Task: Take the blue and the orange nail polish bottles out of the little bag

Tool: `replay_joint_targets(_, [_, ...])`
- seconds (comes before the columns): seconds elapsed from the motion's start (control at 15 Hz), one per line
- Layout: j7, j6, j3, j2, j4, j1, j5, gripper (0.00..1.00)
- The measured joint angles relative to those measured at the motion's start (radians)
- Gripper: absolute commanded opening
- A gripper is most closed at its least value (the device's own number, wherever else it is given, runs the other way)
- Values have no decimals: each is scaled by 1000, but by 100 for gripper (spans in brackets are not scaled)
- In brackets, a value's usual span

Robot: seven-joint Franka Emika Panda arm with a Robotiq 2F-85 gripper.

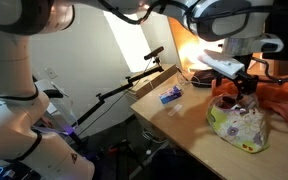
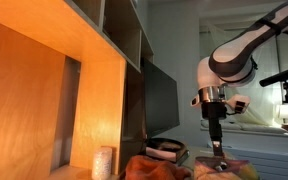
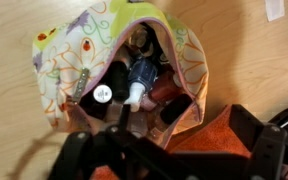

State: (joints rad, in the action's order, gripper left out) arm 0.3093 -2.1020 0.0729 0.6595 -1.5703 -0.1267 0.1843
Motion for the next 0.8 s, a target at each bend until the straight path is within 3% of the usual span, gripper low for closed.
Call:
replay_joint_targets(0.07, [0,0,0,1,1,-3,5,75])
replay_joint_targets(0.13, [0,1,0,2,2,-7,8,74])
replay_joint_targets(0.27, [0,1,0,7,8,-12,9,58])
replay_joint_targets(0.33, [0,2,0,12,12,-13,9,59])
replay_joint_targets(0.4, [0,3,0,17,17,-14,9,42])
replay_joint_targets(0.47, [0,5,0,24,22,-14,9,36])
replay_joint_targets(0.53, [0,7,0,31,29,-13,9,43])
replay_joint_targets(0.6, [0,9,0,38,36,-13,9,38])
replay_joint_targets(0.73, [0,9,0,53,48,-12,9,52])
replay_joint_targets(0.8, [-1,10,0,61,55,-11,7,43])
